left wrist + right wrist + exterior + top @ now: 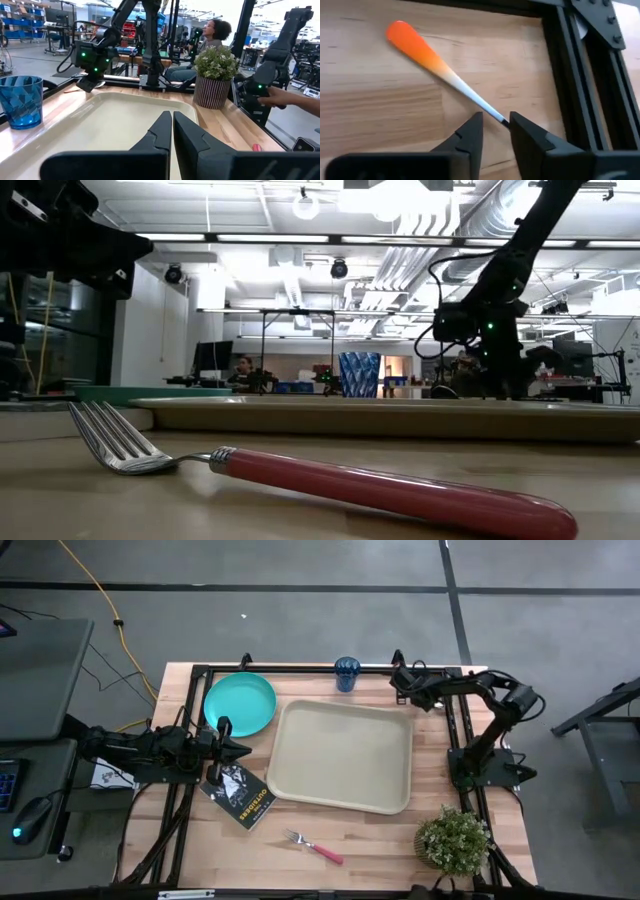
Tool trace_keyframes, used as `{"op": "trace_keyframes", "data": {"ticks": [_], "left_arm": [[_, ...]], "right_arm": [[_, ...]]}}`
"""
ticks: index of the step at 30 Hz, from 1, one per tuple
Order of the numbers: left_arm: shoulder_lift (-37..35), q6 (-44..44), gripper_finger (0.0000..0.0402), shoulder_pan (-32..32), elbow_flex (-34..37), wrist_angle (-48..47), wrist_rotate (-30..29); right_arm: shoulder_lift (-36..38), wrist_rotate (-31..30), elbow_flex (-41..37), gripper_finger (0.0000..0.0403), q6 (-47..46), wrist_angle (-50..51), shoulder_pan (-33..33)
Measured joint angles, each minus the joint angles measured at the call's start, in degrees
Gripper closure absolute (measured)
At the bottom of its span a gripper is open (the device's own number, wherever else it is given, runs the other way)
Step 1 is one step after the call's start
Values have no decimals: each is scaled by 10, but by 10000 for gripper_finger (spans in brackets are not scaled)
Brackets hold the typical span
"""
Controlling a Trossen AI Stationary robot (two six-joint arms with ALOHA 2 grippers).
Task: Pick and place plate/cup/fork/spoon on tray
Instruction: Put the white orange spoon on the left side of the gray tray
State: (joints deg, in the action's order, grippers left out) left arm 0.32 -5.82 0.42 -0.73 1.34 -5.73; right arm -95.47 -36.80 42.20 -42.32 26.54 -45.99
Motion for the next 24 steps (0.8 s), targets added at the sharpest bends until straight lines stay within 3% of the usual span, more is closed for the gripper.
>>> {"op": "trace_keyframes", "data": {"ticks": [6, 14, 24], "left_arm": [[0, 0, 402, 0, 0, 0, 0], [0, 0, 402, 0, 0, 0, 0], [0, 0, 401, 0, 0, 0, 0]], "right_arm": [[37, -50, 2, 394, -12, 15, 46], [35, -78, -10, 400, -85, 179, 39], [35, -58, -57, 402, -69, 59, 31]]}}
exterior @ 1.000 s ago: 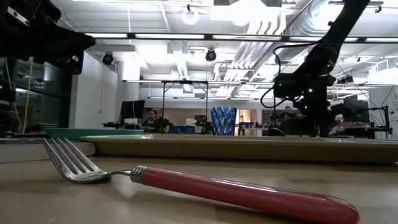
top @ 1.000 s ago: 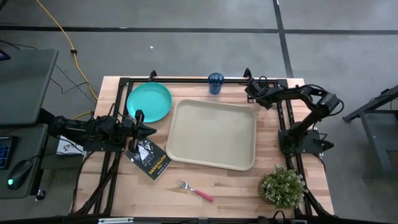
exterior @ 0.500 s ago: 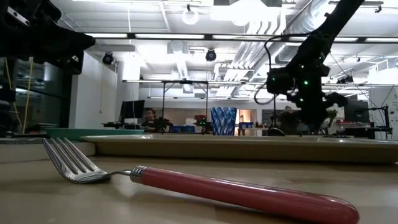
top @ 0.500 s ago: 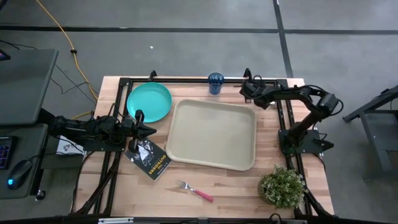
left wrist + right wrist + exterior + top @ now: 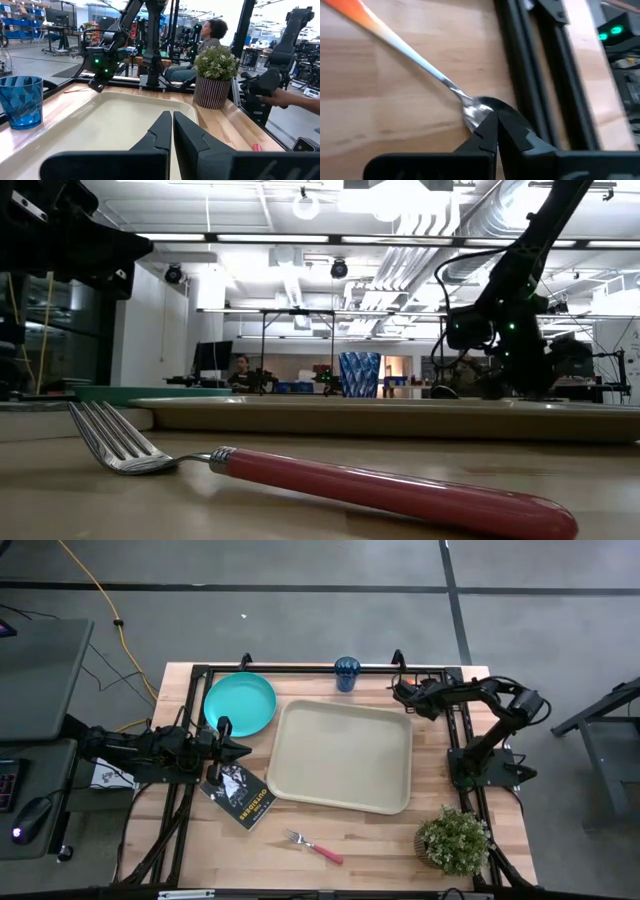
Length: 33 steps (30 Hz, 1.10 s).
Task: Pick and place plate/cup/fork/spoon on tray
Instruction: Put the white orange spoon on the left side of the gray tray
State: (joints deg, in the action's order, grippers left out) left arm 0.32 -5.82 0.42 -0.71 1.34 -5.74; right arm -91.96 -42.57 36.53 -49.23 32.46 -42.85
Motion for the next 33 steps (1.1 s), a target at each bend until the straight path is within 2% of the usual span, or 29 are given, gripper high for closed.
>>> {"op": "trace_keyframes", "data": {"ticks": [8, 16, 33], "left_arm": [[0, 0, 402, 0, 0, 0, 0], [0, 0, 402, 0, 0, 0, 0], [0, 0, 402, 0, 0, 0, 0]], "right_arm": [[-2, 31, -4, 403, 17, -18, -29], [-1, 71, -3, 403, 48, -21, -24], [-1, 154, 40, 403, 49, -24, 102]]}}
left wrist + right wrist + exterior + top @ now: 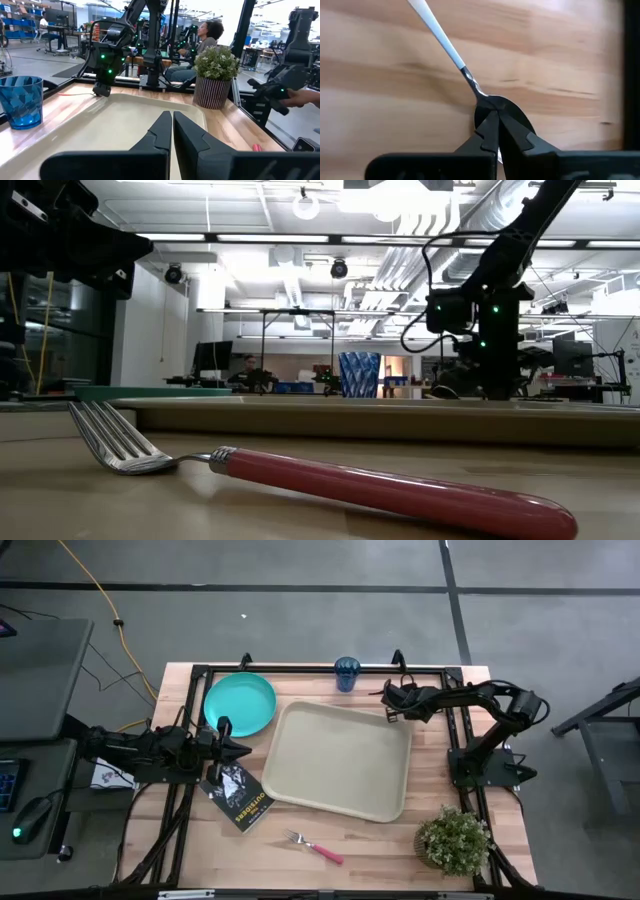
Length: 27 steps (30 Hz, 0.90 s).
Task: Pick and place plate/cup/fork/spoon on tray
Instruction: Put the white orange spoon on the left side of the gray tray
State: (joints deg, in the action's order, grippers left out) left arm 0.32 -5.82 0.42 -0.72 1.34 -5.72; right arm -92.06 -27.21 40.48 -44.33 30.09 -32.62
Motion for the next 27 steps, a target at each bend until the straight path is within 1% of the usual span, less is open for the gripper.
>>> {"op": "trace_keyframes", "data": {"ticks": [4, 10, 15, 17, 20, 23, 25, 27], "left_arm": [[0, 0, 401, 0, 0, 0, 0], [0, 0, 402, 0, 0, 0, 0], [0, 0, 402, 0, 0, 0, 0], [0, 0, 401, 0, 0, 0, 0], [0, 0, 401, 0, 0, 0, 0], [0, 0, 402, 0, 0, 0, 0], [0, 0, 402, 0, 0, 0, 0], [0, 0, 401, 0, 0, 0, 0]], "right_arm": [[-1, 3, 16, 403, 18, 2, 19], [24, -34, 25, 403, 48, 9, 20], [69, -42, 25, 403, 68, 73, 29], [93, -61, 17, 403, 54, 98, 44], [137, -81, -18, 403, 6, 109, 76], [192, -93, -78, 403, -55, 79, 115], [232, -82, -127, 402, -81, 28, 136], [271, -62, -178, 397, -95, -50, 146]]}}
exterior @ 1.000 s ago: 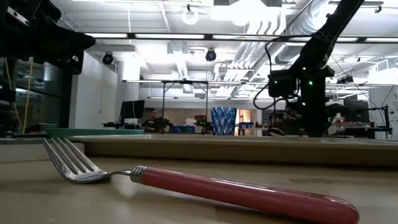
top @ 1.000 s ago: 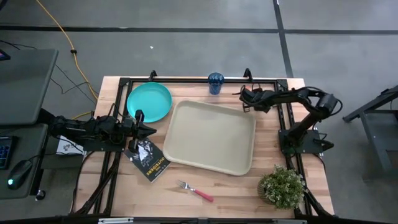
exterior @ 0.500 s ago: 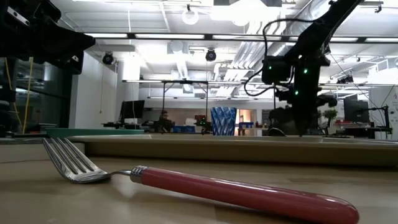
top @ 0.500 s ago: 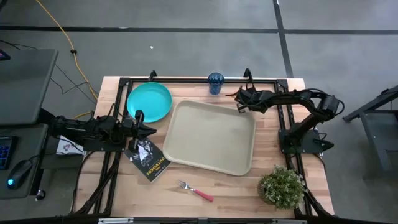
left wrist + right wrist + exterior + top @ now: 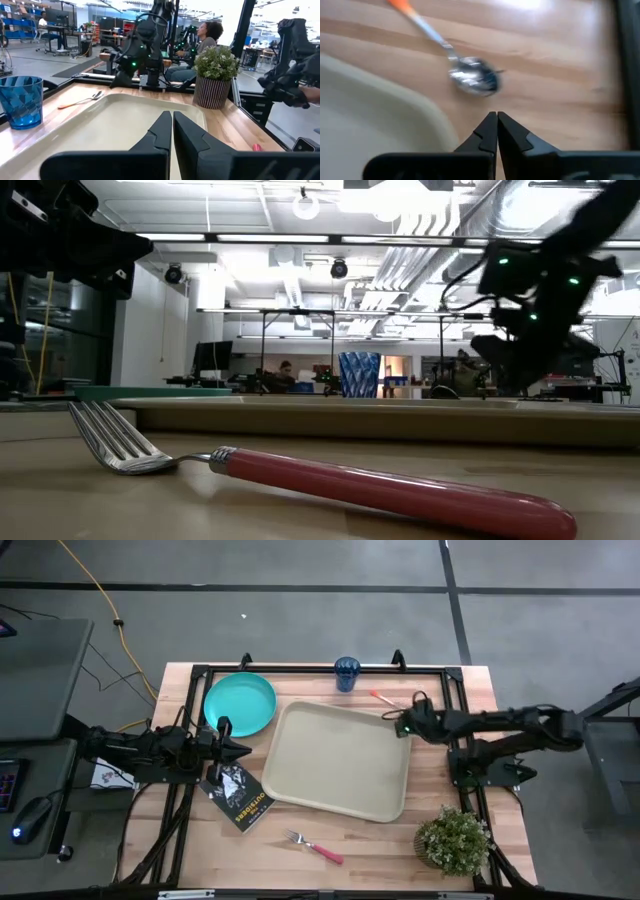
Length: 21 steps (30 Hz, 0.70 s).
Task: Pick and place plate/cup/fork/spoon on tray
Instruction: Put the white orange spoon on the left side of the gray tray
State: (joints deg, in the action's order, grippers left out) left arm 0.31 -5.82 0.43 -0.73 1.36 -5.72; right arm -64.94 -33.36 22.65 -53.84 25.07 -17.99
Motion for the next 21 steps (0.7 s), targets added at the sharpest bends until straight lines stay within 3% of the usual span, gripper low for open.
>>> {"op": "trace_keyframes", "data": {"ticks": [7, 14, 21], "left_arm": [[0, 0, 401, 0, 0, 0, 0], [0, 0, 402, 0, 0, 0, 0], [0, 0, 401, 0, 0, 0, 0]], "right_arm": [[100, 15, -123, 331, -8, -205, -20], [127, 16, -161, 238, -90, -239, -50], [112, 24, -161, 208, -75, -296, -60]]}}
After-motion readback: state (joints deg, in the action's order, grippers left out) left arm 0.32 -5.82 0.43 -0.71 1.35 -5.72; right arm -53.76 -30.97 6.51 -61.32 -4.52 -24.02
